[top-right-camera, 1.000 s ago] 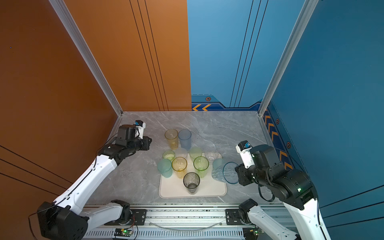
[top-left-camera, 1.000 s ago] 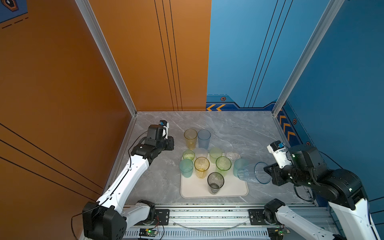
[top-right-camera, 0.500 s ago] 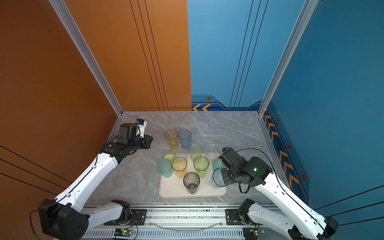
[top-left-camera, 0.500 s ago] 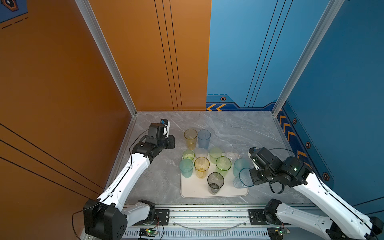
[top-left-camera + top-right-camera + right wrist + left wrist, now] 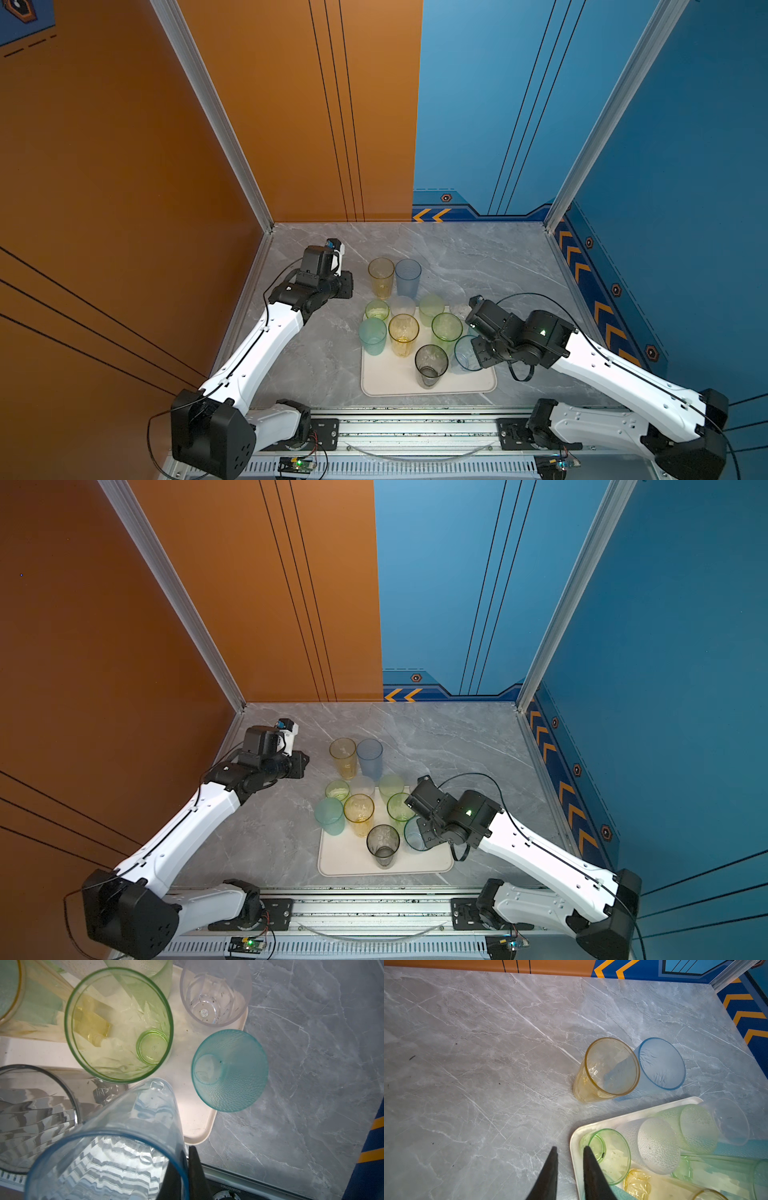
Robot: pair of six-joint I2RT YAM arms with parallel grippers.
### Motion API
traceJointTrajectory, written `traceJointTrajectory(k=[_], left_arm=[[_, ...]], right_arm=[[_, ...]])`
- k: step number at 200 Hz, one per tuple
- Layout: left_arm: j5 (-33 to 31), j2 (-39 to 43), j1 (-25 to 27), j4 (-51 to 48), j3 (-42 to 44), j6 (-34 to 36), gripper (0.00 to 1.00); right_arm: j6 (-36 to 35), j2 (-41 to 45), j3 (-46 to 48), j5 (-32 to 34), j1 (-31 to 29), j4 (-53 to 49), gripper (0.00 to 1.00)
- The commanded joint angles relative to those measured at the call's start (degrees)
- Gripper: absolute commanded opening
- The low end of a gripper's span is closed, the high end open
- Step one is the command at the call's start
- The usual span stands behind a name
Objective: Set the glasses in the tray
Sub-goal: 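Carry the blue glass with the right gripper to the tray's near corner, then lower the blue glass onto the tray beside the teal cup with right gripper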
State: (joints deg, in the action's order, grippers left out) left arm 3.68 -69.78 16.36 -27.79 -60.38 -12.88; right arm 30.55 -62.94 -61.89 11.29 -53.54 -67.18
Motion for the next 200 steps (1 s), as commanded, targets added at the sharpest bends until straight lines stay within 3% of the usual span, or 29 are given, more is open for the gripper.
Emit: traceJointTrajectory(k=[1,200], left_arm=[[-0.33,-0.17,0.52,-1.12,-2.11,1.51,0.24],[-0.39,-0.44,0.98,-2.0,-2.24,2.01,0.24]], right_arm=[[1.83,-1.02,0.76,1.78,-1.44,1.35,0.0],[2.5,-3.66,6.5,-0.47,-0.64,4.56,0.0]])
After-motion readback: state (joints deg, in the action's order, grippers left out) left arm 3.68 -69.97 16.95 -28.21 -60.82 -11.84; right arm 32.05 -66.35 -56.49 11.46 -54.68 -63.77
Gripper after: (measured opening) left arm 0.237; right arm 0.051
